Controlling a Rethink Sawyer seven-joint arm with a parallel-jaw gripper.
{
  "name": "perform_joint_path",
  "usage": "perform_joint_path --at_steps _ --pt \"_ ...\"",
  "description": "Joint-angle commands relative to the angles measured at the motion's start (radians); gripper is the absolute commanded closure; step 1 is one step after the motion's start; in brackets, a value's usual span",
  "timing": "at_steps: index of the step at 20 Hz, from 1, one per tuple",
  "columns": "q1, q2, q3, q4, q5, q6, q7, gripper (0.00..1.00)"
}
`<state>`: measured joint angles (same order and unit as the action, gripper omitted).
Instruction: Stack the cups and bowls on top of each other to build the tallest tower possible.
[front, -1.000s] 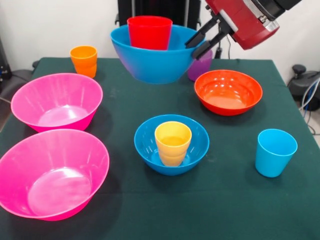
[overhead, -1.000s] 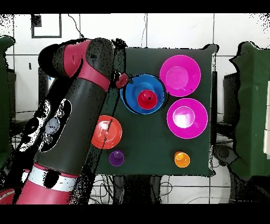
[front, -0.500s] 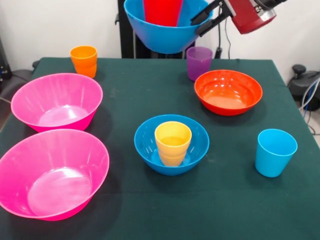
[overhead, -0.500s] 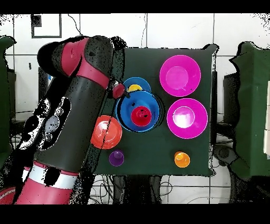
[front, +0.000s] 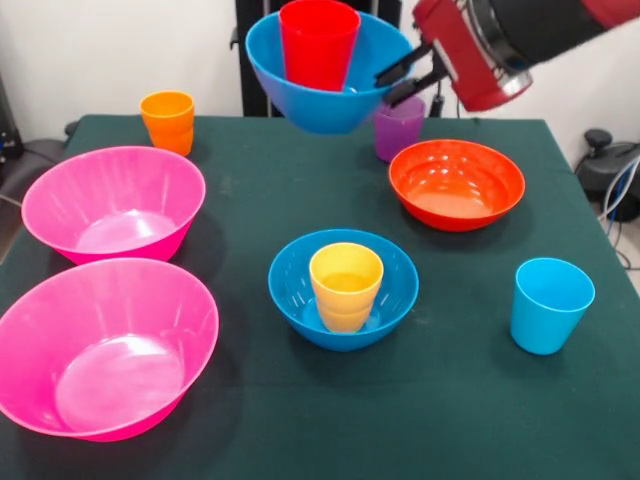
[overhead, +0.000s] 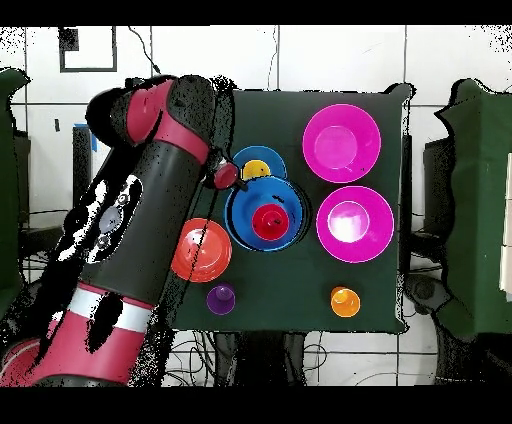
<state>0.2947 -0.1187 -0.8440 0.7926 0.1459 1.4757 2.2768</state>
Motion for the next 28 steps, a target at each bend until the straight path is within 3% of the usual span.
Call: perform_joint_path --at_steps 1,13,17,28 --pt "-0.038 0.129 0.147 -0.069 -0.016 -0.073 0.046 1.00" --pt "-0.059 0.229 0.140 -0.182 0.033 -0.076 0.102 1.00" --pt "-0.054 0.240 0.149 -0.180 0.051 -0.122 0.137 1.00" --pt "-0.069 0.257 0.130 -0.265 0.104 -0.086 0.118 1.00"
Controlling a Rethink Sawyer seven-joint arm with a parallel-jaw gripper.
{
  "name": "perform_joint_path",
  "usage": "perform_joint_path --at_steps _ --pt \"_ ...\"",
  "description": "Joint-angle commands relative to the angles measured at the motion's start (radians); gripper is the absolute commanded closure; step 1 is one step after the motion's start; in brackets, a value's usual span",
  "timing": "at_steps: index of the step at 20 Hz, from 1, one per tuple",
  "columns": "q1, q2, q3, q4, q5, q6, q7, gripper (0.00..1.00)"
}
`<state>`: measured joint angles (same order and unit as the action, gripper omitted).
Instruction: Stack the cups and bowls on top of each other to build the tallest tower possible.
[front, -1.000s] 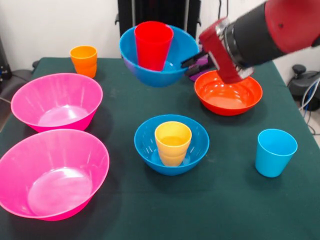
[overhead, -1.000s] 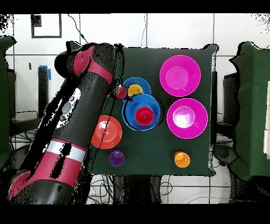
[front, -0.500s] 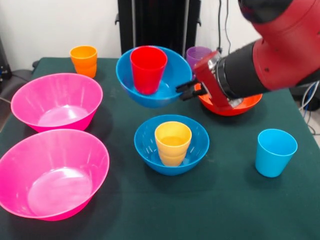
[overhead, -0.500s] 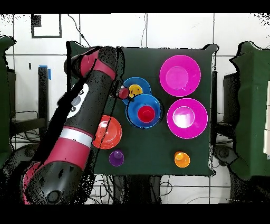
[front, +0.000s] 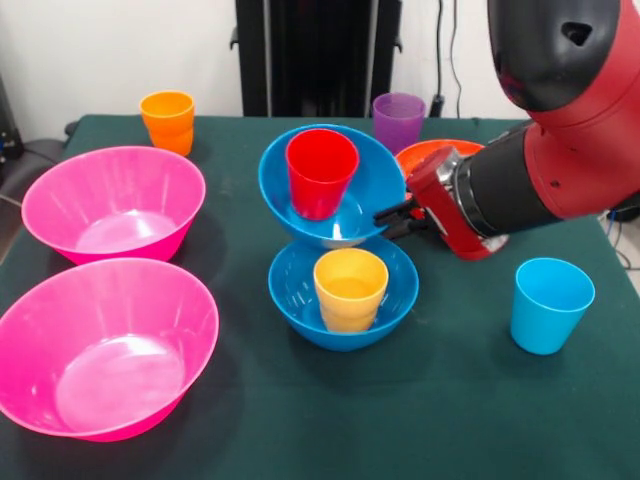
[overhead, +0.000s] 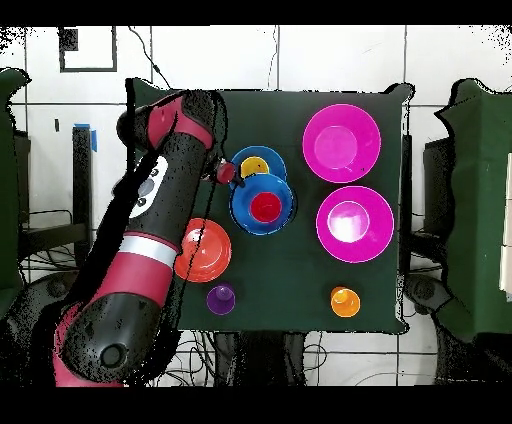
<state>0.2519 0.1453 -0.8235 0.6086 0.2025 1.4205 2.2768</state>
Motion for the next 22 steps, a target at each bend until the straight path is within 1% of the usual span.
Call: perform_joint_path --at_steps 1,10,13,14,17,19,20,22 --pt "-0.026 -0.006 0.108 -0.082 0.049 -0.031 0.117 1.00" --pt "-0.032 0.001 0.109 -0.081 0.054 -0.049 0.101 1.00" --pt "-0.034 -0.003 0.090 -0.086 0.040 -0.015 0.078 1.00" --pt "-0.037 -0.004 0.066 -0.100 0.027 0.034 0.059 1.00" --pt "-0.045 -0.009 0.035 -0.119 0.011 0.093 0.034 1.00" --pt "-0.050 -0.010 0.037 -0.119 0.012 0.090 0.029 1.00" --pt "-0.048 -0.018 0.051 -0.098 0.016 0.066 0.036 1.00" --pt "-0.046 -0.026 0.053 -0.086 0.012 0.066 0.029 1.00"
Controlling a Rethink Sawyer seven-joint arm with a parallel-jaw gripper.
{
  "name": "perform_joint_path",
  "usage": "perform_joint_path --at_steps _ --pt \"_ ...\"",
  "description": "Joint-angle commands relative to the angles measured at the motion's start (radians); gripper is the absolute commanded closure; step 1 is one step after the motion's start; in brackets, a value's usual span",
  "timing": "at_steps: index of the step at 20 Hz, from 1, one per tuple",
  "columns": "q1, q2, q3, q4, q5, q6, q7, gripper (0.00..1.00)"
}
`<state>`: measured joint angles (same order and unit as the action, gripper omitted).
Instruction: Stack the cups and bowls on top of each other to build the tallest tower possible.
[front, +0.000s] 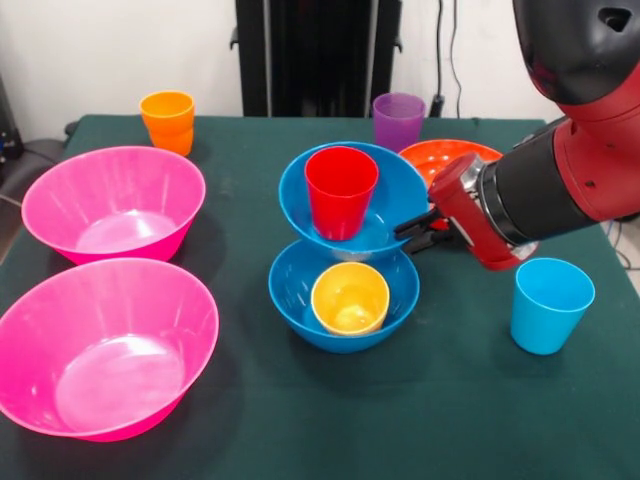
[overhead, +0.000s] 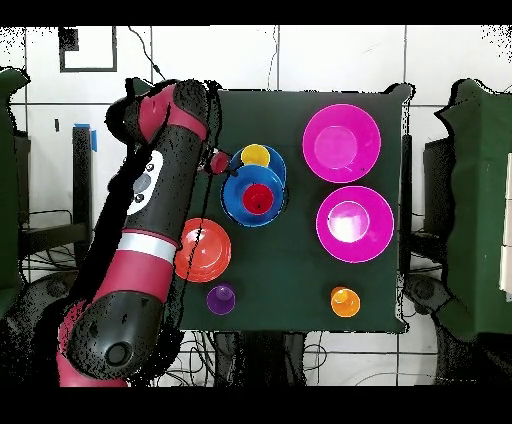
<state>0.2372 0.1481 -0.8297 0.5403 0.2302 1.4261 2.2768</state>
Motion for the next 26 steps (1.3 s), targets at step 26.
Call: perform_joint_path --at_steps 26 --pt "-0.055 -0.030 -0.032 -0.142 -0.034 0.273 -0.061 1.00"
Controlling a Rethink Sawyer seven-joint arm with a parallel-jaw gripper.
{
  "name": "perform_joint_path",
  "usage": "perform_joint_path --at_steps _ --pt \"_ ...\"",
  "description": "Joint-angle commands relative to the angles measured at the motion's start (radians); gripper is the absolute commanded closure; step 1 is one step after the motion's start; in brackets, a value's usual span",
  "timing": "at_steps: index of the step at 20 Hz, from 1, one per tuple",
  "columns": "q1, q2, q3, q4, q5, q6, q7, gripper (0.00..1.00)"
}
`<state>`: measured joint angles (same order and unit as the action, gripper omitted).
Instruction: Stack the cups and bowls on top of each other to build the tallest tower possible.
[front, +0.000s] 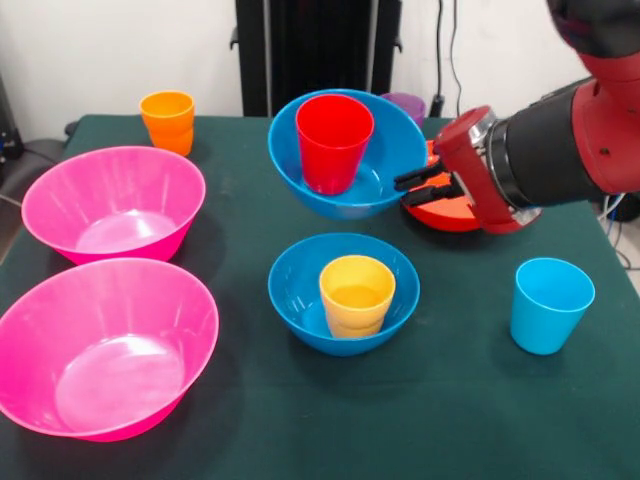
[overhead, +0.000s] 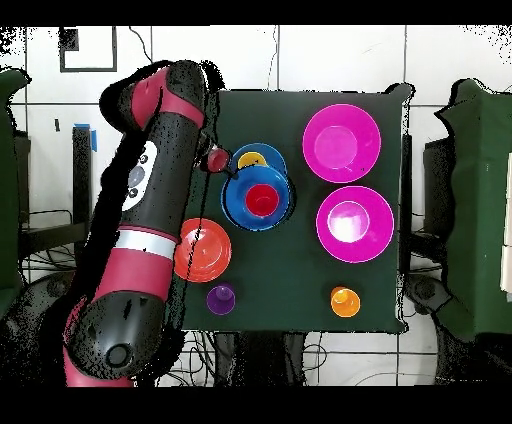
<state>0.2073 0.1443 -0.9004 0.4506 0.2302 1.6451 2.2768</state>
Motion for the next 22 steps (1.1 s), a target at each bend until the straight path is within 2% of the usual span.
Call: perform_joint_path --at_steps 1,5,6,15,22 --pt "-0.027 -0.021 0.059 -0.045 -0.020 0.017 -0.033 1.00" --pt "-0.034 0.012 0.116 -0.044 0.022 -0.110 0.054 1.00" --pt "-0.043 0.030 0.109 -0.075 0.024 -0.118 0.054 1.00" --pt "-0.091 0.099 0.050 -0.235 0.111 -0.087 0.080 1.00" --pt "-0.099 0.097 0.003 -0.266 0.140 -0.043 0.062 1.00"
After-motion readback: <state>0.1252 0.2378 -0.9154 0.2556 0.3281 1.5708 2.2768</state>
